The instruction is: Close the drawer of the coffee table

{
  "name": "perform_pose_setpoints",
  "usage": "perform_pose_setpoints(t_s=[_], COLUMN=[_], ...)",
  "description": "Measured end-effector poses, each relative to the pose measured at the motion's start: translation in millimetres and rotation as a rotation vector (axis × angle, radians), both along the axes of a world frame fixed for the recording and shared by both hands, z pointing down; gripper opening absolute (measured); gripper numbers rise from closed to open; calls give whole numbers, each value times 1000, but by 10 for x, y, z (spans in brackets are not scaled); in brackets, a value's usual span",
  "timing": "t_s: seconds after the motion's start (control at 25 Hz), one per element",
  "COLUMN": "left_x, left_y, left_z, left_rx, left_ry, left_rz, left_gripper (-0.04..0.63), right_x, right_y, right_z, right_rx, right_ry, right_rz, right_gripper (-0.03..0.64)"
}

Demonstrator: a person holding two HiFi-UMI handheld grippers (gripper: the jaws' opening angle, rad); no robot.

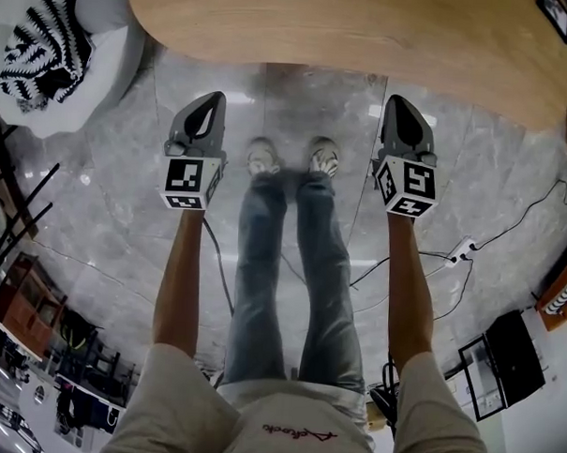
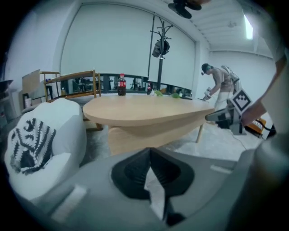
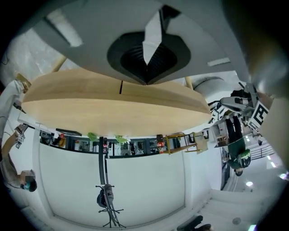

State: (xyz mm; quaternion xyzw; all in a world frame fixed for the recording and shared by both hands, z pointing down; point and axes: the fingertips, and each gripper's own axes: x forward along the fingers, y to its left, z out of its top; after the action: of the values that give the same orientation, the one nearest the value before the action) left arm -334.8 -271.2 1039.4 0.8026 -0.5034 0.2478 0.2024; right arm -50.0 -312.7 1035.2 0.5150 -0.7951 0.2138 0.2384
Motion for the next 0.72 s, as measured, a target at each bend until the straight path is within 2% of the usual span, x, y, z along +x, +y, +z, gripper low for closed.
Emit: perform_pose_setpoints(t_s=[0.28, 0.48, 0.72], left_x=[174, 256, 361], left_y=[-53, -140, -107], left_z=[-912, -1821, -2868], left_rx=[86, 146, 186], left_ry=[39, 62, 83], left_rz=[4, -8, -4], left_gripper=[0, 0, 0], right_x=[-43, -84, -106], right_y=[47, 21, 67], right_z=[-847, -1728, -2832], right_rx=[71, 136, 193], right_ry=[-14, -10, -42], right_rz=[-39, -81, -79], right_gripper=[5, 5, 5])
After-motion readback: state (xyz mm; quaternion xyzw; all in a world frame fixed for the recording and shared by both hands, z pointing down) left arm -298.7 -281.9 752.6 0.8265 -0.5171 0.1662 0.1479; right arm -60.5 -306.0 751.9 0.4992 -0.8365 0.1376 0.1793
